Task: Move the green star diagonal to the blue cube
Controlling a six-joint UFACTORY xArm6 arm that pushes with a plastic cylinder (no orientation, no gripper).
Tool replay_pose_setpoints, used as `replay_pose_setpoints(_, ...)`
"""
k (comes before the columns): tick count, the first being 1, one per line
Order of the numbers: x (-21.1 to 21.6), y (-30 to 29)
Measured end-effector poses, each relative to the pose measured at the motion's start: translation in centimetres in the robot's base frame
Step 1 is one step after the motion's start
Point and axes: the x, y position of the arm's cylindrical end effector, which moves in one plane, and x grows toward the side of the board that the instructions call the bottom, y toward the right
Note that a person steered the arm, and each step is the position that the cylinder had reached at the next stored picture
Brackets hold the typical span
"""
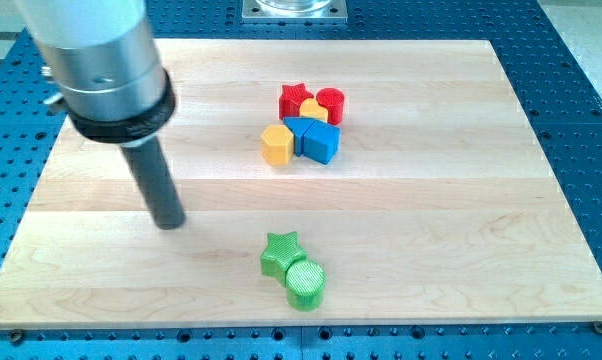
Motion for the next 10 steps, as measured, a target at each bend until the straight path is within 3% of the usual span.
replay_pose_setpoints(1, 0.0, 4.1)
replay_pose_setpoints(3, -0.5, 5.1)
replay_pose_setpoints(4, -0.1, 9.0)
replay_pose_setpoints(5, 1.3, 12.2)
replay_pose_setpoints(7, 8.6, 20.6)
replay_pose_setpoints(10, 10.3, 20.0)
